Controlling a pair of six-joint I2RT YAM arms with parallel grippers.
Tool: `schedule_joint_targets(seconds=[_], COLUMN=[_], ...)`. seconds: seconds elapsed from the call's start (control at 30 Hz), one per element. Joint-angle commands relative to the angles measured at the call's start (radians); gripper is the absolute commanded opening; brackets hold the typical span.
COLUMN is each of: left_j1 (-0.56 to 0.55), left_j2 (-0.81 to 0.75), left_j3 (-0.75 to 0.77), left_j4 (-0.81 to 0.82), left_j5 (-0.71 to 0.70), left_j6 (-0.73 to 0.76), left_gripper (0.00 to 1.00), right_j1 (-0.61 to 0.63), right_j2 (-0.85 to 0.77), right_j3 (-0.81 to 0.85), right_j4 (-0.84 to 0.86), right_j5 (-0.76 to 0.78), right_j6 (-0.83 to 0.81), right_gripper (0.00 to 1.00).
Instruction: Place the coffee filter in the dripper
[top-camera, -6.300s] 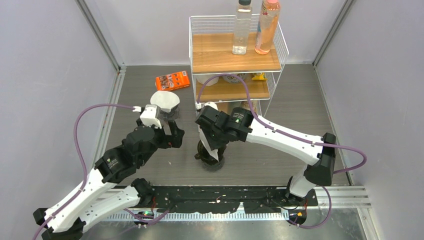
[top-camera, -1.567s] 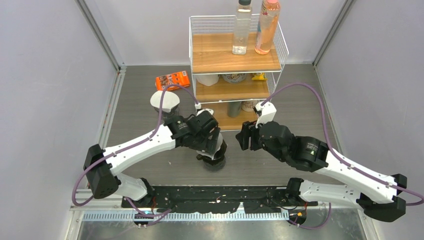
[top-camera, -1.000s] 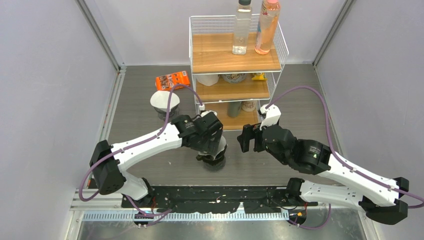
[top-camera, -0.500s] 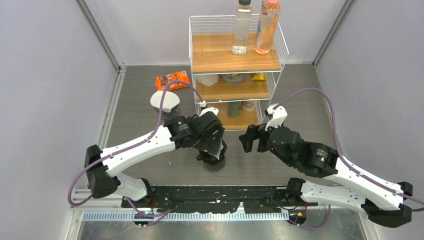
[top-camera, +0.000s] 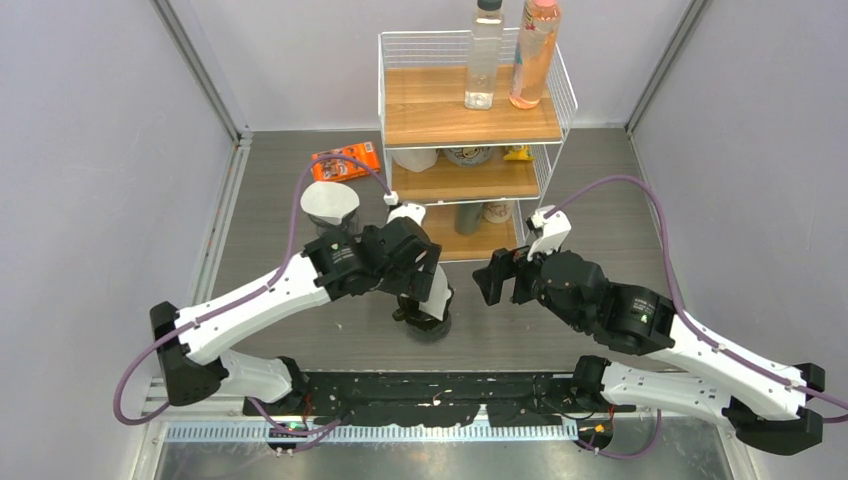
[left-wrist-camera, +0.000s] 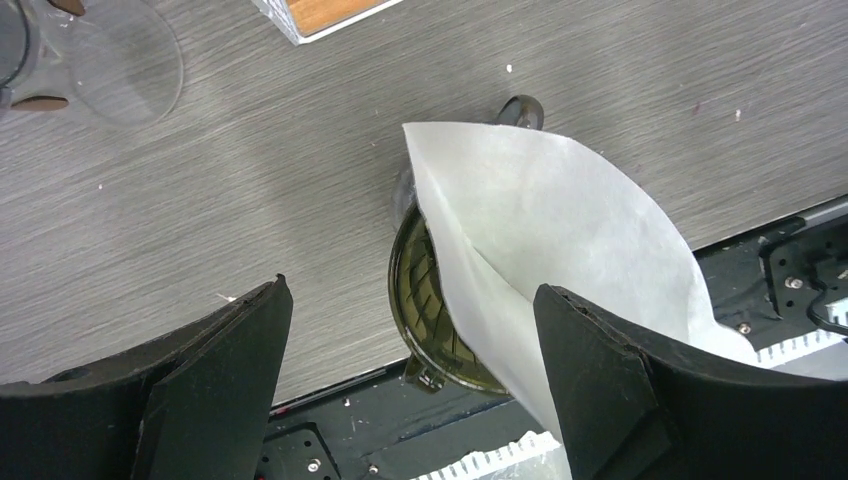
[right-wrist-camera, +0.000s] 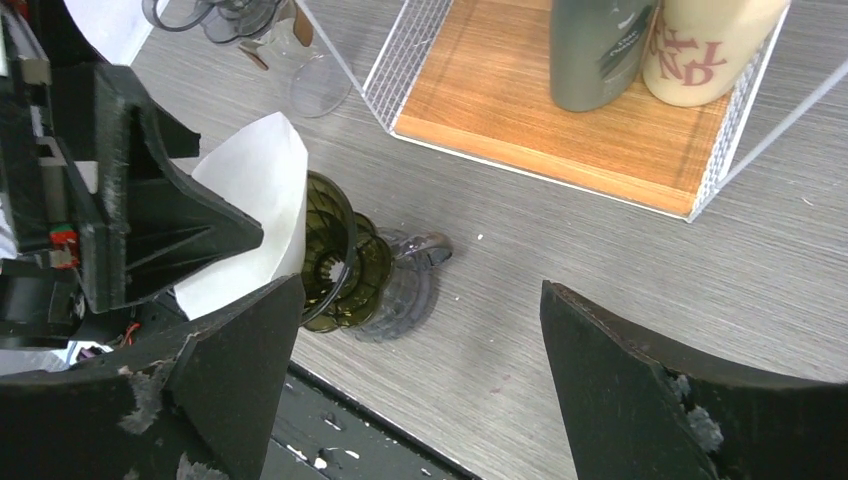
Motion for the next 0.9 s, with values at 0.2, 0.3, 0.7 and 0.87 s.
schedule_joint_targets(seconds=[0.2,0.3,0.7,0.87], left_j1=[-0.003,-0.002,-0.003,-0.002], left_j2=[-0.144,-0.144,-0.163,-0.161], left_j3=[-0.014,-0.023,-0.054,-0.051], left_j4=[0.047,0.042,0.058,0.058], left_j5=[-0.030,-0.027,-0.024,-0.024], left_j6=[0.006,0.001,-0.007,-0.004], left_gripper=[1.00,1.00,1.00,0.99], right_j1=[-0.001,-0.002,-0.002,-0.001], right_j2=[0.069,0.120,0.303,0.325], right_j3=[0.043,0.072,0.144,0.150], right_j4=[0.208,0.229,0.254,0.259], right_j5=[-0.273,-0.311,-0.338,-0.351], right_j6=[-0.051,-0.028,0.046,0.047], right_gripper=[0.99,0.87,0.42,0.35])
